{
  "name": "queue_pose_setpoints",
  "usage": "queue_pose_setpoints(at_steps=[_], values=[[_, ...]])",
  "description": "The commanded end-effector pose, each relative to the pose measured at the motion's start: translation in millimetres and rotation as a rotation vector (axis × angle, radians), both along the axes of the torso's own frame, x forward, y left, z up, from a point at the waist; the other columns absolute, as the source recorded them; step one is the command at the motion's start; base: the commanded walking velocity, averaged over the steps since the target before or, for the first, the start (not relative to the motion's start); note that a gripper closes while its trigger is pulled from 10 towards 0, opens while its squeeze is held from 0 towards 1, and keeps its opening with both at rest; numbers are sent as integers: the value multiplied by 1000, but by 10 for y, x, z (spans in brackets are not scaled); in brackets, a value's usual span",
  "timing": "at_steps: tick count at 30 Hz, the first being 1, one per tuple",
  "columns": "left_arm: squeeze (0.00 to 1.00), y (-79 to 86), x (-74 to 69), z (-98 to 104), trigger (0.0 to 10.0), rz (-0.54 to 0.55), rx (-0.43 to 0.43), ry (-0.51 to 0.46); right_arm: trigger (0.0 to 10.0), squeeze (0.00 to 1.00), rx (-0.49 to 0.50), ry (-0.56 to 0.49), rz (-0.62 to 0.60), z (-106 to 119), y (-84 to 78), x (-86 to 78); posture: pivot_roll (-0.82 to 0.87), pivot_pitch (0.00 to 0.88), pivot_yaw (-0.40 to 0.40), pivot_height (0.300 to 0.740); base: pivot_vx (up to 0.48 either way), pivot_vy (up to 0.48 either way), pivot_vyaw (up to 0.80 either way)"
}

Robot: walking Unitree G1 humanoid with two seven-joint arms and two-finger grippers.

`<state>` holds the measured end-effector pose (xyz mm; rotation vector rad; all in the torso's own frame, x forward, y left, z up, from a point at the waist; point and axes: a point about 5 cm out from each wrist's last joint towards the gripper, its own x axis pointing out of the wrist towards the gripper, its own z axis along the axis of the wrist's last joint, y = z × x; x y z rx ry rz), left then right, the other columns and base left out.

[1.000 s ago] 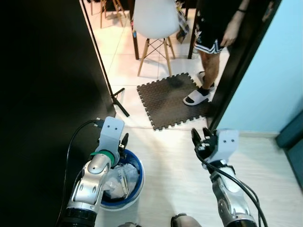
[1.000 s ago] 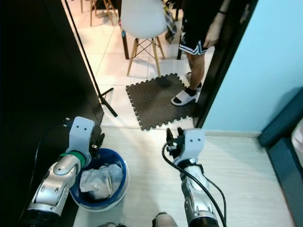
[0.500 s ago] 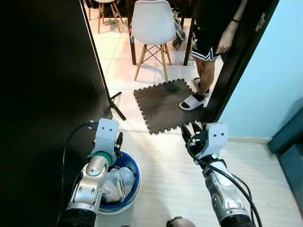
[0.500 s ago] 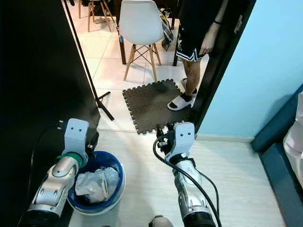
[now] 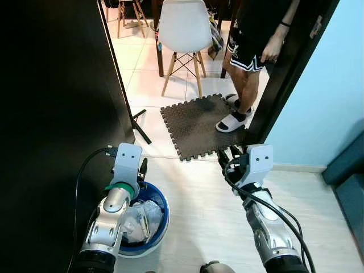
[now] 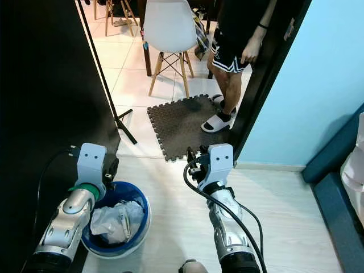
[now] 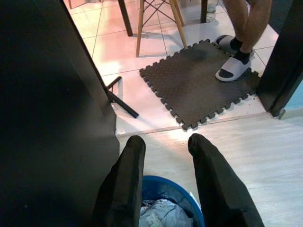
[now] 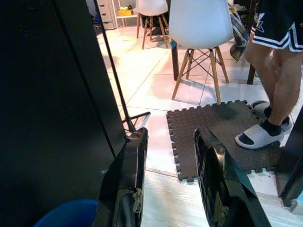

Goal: Clean up the room

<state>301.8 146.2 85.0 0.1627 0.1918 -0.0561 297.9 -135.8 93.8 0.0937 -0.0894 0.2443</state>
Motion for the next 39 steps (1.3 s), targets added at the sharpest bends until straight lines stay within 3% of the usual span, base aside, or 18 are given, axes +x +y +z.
queue_pose_setpoints(at_steps=[1,11,23,39], values=[[0,17,-8,-52,10000,11,0,19,10000,0,-2,20,-6,-36,-4,-19,-117,0,71,740,0,0,0],[0,-3,-5,-50,10000,11,-11,16,10000,0,-9,65,-3,-114,33,-15,-110,0,70,740,0,0,-121],[0,-139,6,6,10000,-59,-133,36,10000,0,10,72,-16,-115,-3,-16,-117,0,73,740,0,0,-800],[0,-212,28,95,10000,-123,-181,23,10000,0,16,70,-19,-104,4,-17,-123,0,79,740,0,0,-800]])
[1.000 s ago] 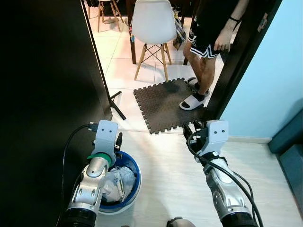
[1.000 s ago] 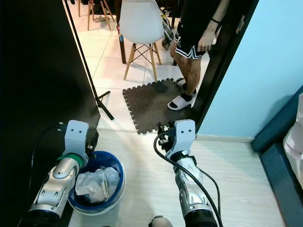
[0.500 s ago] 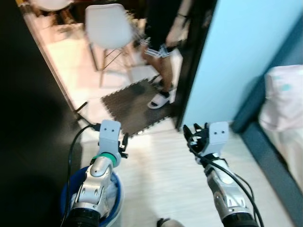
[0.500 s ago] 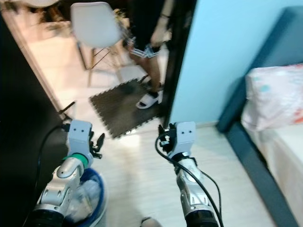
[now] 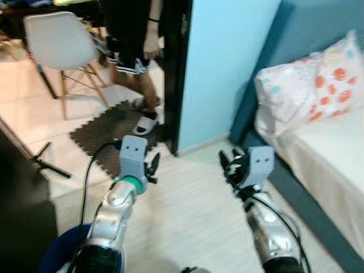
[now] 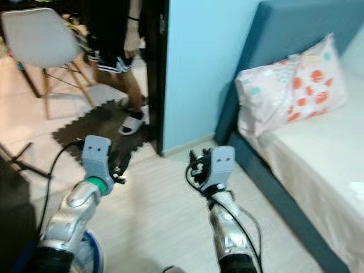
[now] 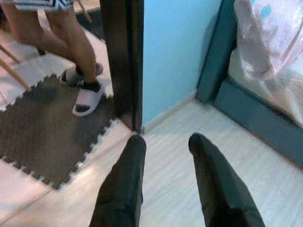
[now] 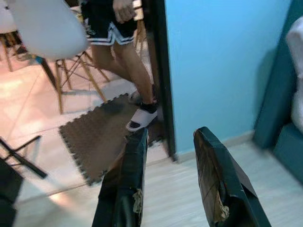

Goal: Clean up the room

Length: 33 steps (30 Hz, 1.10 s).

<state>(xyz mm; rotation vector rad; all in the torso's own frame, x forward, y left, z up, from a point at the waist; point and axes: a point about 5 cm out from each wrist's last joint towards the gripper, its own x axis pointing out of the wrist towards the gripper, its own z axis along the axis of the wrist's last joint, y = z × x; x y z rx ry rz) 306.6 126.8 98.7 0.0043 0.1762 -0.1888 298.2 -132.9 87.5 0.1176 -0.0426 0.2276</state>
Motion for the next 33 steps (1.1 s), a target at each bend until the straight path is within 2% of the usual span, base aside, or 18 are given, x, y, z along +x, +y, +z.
queue_pose_setpoints(at_steps=[1,8,12,33], values=[[0,-18,-20,-42,10000,-7,-9,23,10000,0,-3,20,-5,-41,-25,-20,-123,0,79,740,0,0,-800],[0,-17,-16,-22,10000,-26,-1,5,10000,0,-1,20,-5,-38,-15,-22,-124,0,79,740,0,0,-800],[0,43,-49,-56,10000,-31,47,-2,10000,0,-1,21,-1,-43,-1,-25,-121,0,78,740,0,0,-800],[0,68,-29,-8,10000,-32,51,-30,10000,0,1,12,25,-23,59,6,-108,0,78,740,0,0,-800]])
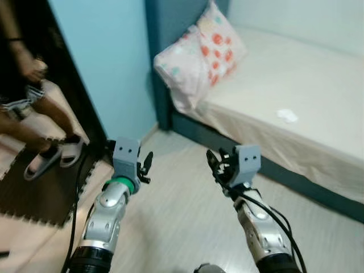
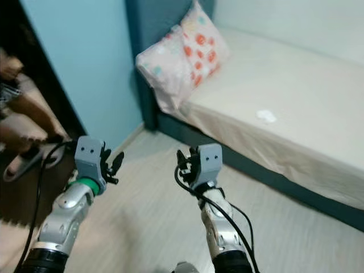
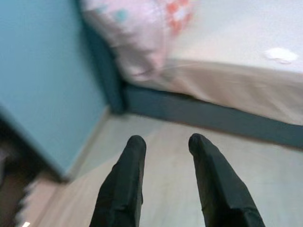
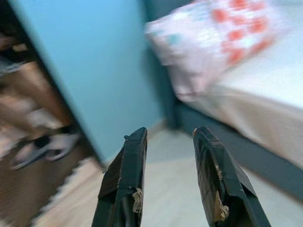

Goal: Clean up the room

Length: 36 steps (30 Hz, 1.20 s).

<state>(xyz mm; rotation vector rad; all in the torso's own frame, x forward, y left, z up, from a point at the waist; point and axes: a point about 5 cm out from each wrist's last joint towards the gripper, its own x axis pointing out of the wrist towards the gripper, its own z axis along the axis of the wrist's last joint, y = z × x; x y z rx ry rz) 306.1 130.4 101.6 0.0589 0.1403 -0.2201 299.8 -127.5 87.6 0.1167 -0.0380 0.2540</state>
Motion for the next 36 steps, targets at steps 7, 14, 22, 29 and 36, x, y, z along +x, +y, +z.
queue_pose_setpoints(at_steps=[7,14,22,29,36], values=[[0,28,-11,-29,10000,1,5,6,10000,0,3,8,-3,-22,4,-6,-112,0,82,740,0,0,-800],[0,19,0,-23,10000,-5,7,0,10000,0,3,5,-6,-19,-4,-7,-116,0,83,740,0,0,-800],[0,21,5,-31,10000,-6,8,-1,10000,0,2,4,-5,-19,-6,-7,-117,0,84,740,0,0,-800],[0,18,14,-28,10000,-7,11,-5,10000,0,1,1,-5,-15,-7,-3,-120,0,87,740,0,0,-800],[0,37,36,-27,10000,9,34,-21,10000,0,-3,-10,-14,-4,-7,-3,-122,0,91,740,280,0,-800]])
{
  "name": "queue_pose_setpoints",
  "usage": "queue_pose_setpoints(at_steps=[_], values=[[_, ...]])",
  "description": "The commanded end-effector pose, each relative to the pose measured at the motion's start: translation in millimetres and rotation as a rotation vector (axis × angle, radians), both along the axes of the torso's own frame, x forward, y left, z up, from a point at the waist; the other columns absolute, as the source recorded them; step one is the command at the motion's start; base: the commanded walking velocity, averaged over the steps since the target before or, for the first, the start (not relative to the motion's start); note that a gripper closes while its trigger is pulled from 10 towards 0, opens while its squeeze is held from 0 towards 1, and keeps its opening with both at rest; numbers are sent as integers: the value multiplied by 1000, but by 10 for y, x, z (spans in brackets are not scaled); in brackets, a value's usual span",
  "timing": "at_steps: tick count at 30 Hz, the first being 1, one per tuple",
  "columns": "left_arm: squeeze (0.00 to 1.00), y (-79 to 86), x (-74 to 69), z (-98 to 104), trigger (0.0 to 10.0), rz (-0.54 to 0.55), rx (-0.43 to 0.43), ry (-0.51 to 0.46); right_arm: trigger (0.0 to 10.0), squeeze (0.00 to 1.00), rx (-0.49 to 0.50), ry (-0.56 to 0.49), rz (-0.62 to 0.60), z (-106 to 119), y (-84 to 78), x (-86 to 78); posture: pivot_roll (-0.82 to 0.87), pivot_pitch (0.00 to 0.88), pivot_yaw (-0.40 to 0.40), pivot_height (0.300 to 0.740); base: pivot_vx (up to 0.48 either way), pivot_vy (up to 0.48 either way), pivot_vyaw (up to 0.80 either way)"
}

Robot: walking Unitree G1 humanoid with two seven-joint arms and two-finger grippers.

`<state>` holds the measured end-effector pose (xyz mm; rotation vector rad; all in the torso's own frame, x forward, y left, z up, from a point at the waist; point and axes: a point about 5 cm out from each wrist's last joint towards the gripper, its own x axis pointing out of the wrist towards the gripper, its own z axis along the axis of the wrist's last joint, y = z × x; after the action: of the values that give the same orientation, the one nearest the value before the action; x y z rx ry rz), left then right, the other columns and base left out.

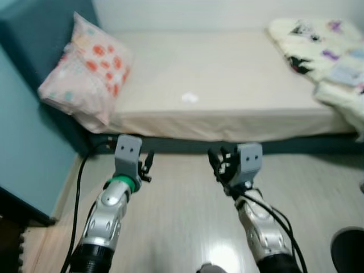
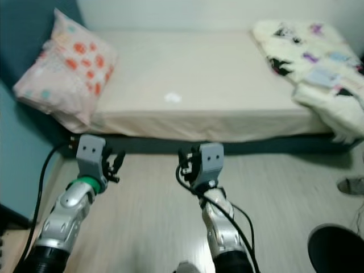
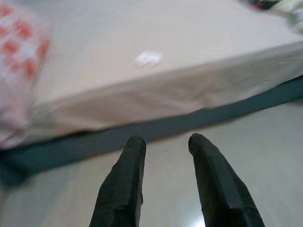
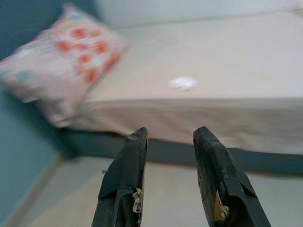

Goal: Clean up the room

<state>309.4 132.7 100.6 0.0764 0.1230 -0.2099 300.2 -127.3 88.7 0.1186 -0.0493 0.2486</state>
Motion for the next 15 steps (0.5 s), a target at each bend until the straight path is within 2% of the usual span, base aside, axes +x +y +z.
queue_pose_setpoints(at_steps=[1,8,14,15], values=[[0,19,12,-20,10000,6,23,-2,10000,0,-19,-7,-7,-9,-2,-8,-124,0,92,740,480,0,0],[0,8,28,-13,10000,6,23,-5,10000,0,-22,-13,-2,-4,19,-11,-124,0,92,740,480,0,0],[0,-8,32,-6,10000,-1,22,-8,10000,0,-11,-4,-9,-9,4,-10,-126,0,95,740,480,0,-783],[0,-11,32,-7,10000,-1,22,-8,10000,0,-13,-5,-11,-11,-1,-10,-126,0,96,740,480,0,0]])
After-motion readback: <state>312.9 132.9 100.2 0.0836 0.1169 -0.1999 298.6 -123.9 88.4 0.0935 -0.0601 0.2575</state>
